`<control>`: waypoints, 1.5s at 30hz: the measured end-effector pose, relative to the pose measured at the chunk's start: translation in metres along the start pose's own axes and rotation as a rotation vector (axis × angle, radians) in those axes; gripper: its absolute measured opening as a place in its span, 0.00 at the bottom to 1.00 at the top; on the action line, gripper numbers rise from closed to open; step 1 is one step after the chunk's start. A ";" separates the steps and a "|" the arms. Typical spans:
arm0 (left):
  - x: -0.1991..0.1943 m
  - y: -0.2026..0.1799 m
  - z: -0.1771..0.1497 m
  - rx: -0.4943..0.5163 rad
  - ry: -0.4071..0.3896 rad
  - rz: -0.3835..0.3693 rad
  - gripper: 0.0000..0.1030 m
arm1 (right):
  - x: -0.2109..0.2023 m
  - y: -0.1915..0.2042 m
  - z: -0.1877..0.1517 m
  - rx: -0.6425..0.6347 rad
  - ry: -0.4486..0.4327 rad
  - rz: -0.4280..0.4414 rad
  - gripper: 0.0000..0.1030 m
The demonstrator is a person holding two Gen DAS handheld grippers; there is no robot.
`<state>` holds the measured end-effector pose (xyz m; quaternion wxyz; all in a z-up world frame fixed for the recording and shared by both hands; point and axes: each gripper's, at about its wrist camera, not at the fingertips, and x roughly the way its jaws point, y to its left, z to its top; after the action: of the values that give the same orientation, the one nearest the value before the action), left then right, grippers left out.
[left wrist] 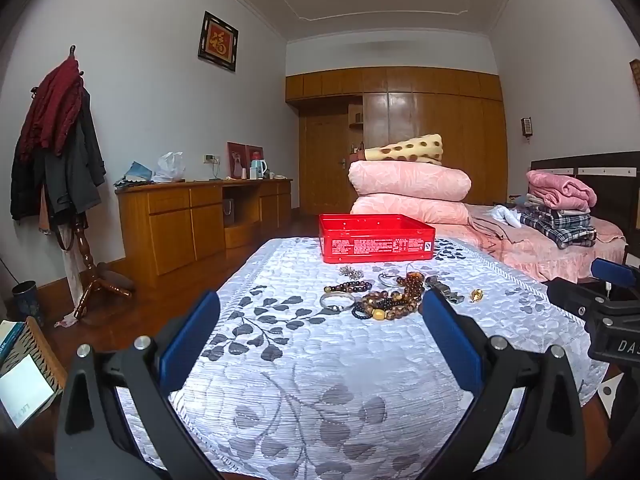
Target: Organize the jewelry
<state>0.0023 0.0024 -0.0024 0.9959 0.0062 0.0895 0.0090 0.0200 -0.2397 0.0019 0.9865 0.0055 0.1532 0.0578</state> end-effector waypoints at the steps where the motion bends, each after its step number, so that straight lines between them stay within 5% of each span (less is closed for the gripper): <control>1: 0.000 0.000 0.000 0.000 -0.002 0.001 0.95 | 0.000 0.000 0.000 -0.001 0.000 0.000 0.94; 45: -0.001 0.000 0.001 -0.004 -0.007 0.004 0.95 | 0.000 0.002 -0.001 0.001 -0.001 0.000 0.94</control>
<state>0.0010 0.0023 -0.0012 0.9962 0.0046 0.0860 0.0109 0.0197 -0.2376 0.0009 0.9865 0.0059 0.1529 0.0578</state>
